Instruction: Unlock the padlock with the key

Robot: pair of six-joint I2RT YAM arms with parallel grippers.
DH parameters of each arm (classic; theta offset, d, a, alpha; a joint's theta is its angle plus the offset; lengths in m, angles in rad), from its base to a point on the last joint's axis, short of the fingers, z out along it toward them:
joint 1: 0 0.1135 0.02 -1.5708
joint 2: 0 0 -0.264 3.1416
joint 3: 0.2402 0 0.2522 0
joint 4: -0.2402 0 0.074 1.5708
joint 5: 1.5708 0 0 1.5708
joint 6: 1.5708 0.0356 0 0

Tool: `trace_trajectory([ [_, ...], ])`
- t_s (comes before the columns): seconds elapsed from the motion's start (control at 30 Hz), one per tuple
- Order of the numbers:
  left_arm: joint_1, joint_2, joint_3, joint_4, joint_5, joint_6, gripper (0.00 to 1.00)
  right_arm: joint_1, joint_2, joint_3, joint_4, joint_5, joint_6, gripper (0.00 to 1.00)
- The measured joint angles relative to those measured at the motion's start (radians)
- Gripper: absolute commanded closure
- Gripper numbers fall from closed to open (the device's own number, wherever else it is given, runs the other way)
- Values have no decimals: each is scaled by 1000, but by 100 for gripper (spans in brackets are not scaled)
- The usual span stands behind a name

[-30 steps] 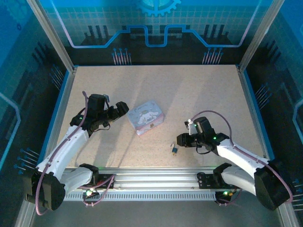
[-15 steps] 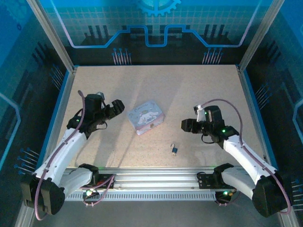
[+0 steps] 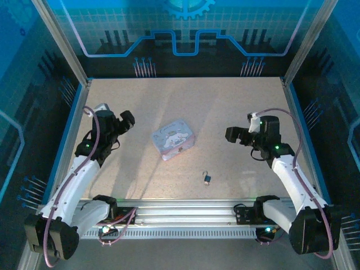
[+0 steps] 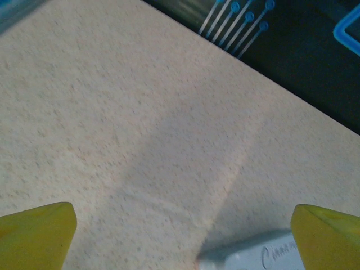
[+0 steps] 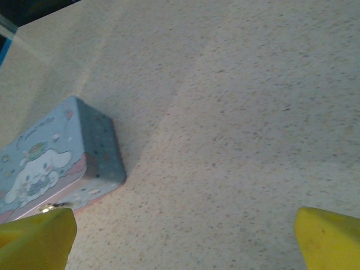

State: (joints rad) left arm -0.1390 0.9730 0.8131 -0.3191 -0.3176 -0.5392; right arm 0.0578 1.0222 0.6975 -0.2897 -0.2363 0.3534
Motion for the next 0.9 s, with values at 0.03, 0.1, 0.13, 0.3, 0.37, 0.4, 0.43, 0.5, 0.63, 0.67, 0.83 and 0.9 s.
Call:
trace_trajectory([
  [0.03, 1, -1, -13, 19, -20, 12, 1, -9, 6, 0, 6, 5, -4, 0],
  [0.1, 1, -1, -39, 48, -53, 30, 1, -21, 18, 0, 24, 24, -14, 0],
  [0.13, 2, -1, -55, 66, -68, 44, 1, -26, 24, 0, 35, 34, -19, 0],
  [0.3, 5, 7, -125, 154, -127, 107, 1, -33, 63, -22, 126, 106, -54, 0],
  [0.37, 5, 16, -145, 188, -139, 132, 1, -33, 84, -40, 166, 130, -68, 0],
  [0.4, 6, 21, -156, 204, -144, 145, 1, -33, 96, -52, 191, 145, -75, 0],
  [0.43, 6, 26, -166, 220, -148, 156, 1, -33, 105, -66, 215, 156, -83, 0],
  [0.5, 6, 34, -181, 240, -153, 178, 1, -33, 123, -94, 266, 175, -94, 0],
  [0.63, 6, 53, -191, 269, -159, 210, 1, -34, 158, -127, 344, 201, -119, 0],
  [0.67, 7, 56, -193, 278, -158, 215, 1, -34, 164, -128, 359, 204, -126, 0],
  [0.83, 15, 87, -203, 312, -161, 236, 1, -35, 188, -156, 496, 214, -168, 0],
  [0.9, 18, 101, -211, 323, -161, 242, 1, -35, 204, -183, 555, 222, -179, 0],
])
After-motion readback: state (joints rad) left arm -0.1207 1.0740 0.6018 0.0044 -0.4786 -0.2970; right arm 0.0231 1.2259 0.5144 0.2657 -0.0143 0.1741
